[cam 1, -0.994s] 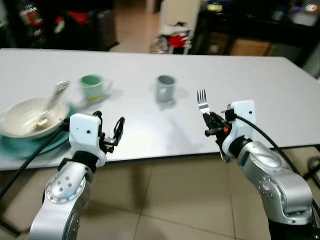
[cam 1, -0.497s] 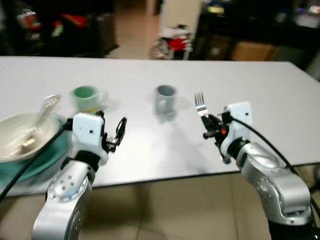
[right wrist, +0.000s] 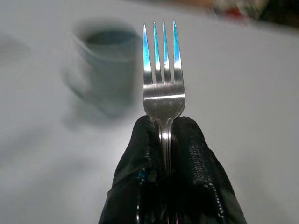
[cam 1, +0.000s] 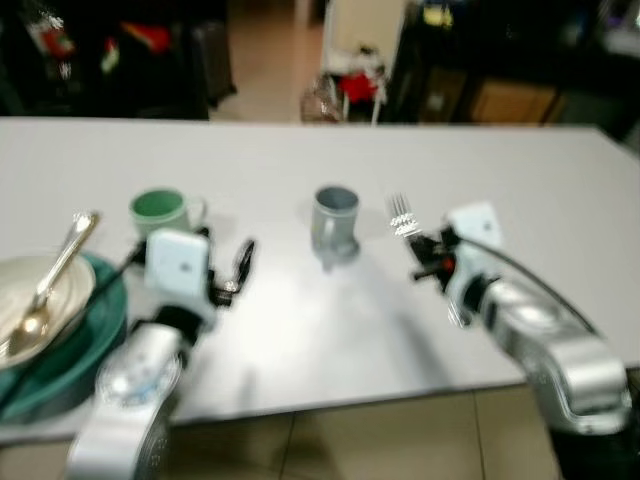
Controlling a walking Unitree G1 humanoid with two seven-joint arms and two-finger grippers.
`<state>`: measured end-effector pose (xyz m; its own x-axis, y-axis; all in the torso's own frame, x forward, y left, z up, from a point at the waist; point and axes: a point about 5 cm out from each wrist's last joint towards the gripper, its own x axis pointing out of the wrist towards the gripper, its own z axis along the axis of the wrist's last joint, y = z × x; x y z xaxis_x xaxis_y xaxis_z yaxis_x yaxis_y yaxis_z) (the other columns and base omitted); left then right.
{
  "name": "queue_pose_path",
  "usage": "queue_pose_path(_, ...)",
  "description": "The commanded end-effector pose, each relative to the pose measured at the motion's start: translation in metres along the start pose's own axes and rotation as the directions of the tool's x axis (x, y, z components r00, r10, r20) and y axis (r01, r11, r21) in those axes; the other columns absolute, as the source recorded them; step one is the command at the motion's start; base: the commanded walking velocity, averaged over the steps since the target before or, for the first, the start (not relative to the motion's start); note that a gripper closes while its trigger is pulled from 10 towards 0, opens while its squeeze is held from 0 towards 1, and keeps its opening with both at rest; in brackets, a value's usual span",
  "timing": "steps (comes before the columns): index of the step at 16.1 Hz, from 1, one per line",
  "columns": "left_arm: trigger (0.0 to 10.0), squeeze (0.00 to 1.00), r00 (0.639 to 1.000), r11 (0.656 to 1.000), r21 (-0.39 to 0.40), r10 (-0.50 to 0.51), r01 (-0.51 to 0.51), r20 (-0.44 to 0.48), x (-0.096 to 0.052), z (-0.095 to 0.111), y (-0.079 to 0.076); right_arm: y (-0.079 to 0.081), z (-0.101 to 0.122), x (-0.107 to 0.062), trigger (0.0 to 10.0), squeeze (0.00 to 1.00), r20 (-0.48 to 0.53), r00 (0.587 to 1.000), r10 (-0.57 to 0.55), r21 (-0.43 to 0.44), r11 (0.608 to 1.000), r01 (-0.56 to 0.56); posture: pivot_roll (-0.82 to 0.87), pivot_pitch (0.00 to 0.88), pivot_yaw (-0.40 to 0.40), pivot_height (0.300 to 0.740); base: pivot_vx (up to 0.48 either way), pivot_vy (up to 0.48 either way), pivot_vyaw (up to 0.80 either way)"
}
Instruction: Setting the table
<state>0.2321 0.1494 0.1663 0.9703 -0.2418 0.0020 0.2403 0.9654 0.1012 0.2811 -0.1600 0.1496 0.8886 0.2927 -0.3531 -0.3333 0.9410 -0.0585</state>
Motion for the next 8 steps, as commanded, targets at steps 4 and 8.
queue_pose_path(4, 10.0, 0.0, 0.984, 0.985, 0.009, -0.171, 0.172, -0.042, 0.0, -0.003, -0.006, -0.022, -0.02, 0.006, 10.0, 0.0, -0.162, 0.985, -0.062, -0.015, 0.998, 0.06, -0.06, 0.0, -0.033, 0.74, 0.0, 0.0, 0.0)
queue_pose_path(8, 10.0, 0.0, 0.946, 0.947, 0.042, -0.315, 0.318, -0.072, 0.0, -0.003, -0.007, -0.05, -0.03, 0.016, 10.0, 0.0, -0.254, 0.961, -0.107, -0.05, 0.994, 0.097, -0.06, 0.0, -0.025, 0.74, 0.0, 0.0, 0.0)
